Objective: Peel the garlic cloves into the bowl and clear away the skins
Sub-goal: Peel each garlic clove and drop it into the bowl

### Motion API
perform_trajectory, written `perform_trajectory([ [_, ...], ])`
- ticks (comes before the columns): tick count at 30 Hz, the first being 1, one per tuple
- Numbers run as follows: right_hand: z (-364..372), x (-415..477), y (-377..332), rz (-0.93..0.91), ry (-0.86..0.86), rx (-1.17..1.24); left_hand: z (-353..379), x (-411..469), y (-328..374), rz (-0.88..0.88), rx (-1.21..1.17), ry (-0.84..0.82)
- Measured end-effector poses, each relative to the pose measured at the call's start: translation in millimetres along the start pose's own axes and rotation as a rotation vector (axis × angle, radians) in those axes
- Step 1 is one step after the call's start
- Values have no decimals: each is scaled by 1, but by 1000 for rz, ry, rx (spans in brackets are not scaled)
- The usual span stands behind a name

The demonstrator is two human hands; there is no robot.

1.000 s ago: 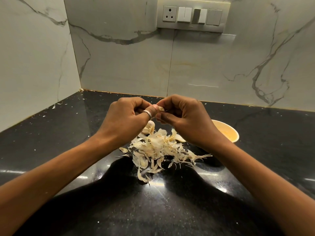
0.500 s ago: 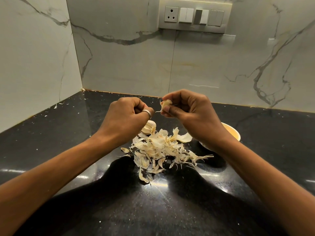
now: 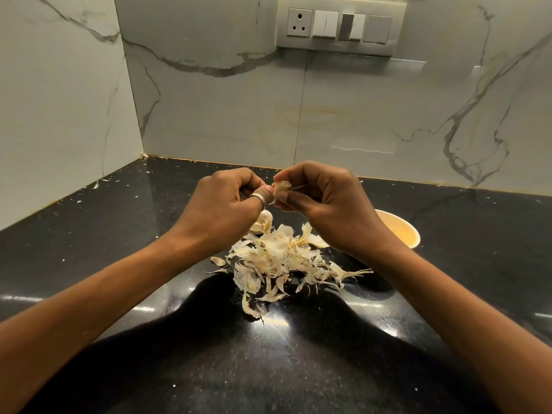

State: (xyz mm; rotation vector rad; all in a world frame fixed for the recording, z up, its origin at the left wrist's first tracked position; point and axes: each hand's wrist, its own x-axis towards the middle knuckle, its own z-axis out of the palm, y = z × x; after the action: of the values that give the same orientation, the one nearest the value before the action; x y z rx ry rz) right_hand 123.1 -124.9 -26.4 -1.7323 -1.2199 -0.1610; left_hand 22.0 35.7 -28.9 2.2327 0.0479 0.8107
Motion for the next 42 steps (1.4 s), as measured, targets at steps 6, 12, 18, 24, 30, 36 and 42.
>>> perform_trajectory([
  [6,-5,0,0,33,75,119,0,1,-4,-19,8,18],
  [12,-8,1,-2,45,84,122,3,1,-6,-19,4,15],
  [18,-4,0,-2,39,51,89,4,0,-2,30,-13,-40],
  [24,-1,-2,-5,54,50,98,2,-1,-2,52,2,36],
  [30,1,-3,-7,119,49,124,2,-2,-1,39,37,94],
  [36,3,-4,-9,250,50,286,6,-3,-4,-69,-72,95],
  [42,3,-3,-15,410,110,589,4,-3,1,-155,-277,51],
])
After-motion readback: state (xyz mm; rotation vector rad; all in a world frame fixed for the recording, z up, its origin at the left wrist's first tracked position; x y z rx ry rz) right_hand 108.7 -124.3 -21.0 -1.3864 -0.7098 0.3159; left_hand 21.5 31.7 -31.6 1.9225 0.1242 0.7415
